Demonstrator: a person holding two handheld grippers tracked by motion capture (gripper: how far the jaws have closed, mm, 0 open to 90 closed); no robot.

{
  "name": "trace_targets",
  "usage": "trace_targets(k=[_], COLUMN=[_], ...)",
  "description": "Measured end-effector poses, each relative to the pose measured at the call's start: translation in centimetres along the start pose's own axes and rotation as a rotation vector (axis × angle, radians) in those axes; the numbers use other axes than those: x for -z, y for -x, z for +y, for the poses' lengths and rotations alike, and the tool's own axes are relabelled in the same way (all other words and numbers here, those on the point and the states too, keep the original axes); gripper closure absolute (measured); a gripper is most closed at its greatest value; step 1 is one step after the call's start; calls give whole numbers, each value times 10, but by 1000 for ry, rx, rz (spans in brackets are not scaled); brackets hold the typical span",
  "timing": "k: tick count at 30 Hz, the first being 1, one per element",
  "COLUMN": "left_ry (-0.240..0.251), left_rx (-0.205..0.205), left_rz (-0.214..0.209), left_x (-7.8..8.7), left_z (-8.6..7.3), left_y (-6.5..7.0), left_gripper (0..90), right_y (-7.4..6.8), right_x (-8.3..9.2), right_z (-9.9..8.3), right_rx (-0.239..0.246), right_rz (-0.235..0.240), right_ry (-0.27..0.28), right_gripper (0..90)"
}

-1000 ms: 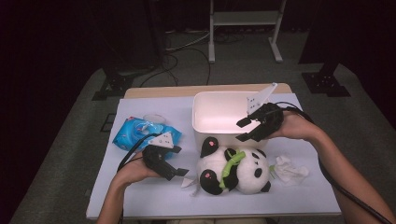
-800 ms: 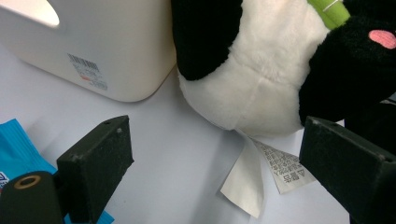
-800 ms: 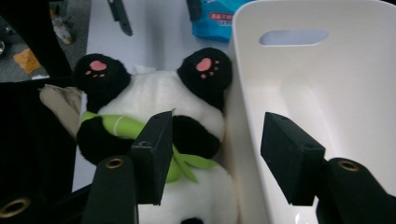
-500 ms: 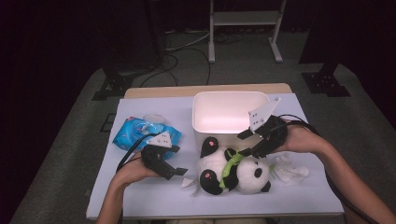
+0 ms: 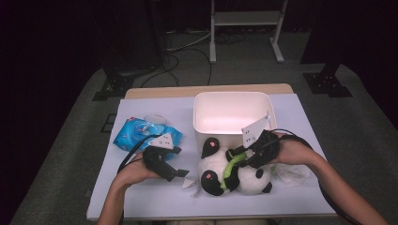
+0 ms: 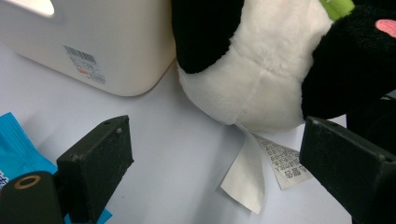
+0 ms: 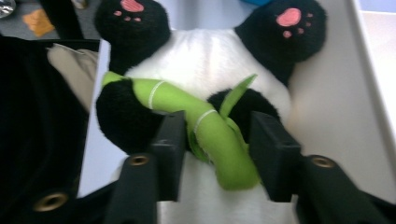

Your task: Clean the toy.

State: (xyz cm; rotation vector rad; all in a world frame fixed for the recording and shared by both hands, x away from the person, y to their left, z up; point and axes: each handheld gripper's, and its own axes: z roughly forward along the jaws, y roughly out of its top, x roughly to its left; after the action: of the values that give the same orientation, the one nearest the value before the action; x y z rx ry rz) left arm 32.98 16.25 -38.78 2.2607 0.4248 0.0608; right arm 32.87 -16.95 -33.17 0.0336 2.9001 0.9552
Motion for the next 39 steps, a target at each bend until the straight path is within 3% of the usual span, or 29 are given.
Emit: trace_targets(k=[4,11,26,39], left_ry=[2,3,-12,-25], left_rx=[-4,4,14,23], left_rz=[0,2,-3,-14], left_x=[0,1,-6,-11], left_z=[1,0,-4,-6], left_y=[1,0,-3,-5], left_gripper=[89,89,89,89], right_y=[-2,0,1,6], right_x=[-2,-4,-7,-11], right_z=[1,1,-1,2], right_rx=[27,28,-22,-34], right_rz=[5,19,15,35], right_ry=[-4,-2,-7,-27], right_gripper=[639,712,724,716])
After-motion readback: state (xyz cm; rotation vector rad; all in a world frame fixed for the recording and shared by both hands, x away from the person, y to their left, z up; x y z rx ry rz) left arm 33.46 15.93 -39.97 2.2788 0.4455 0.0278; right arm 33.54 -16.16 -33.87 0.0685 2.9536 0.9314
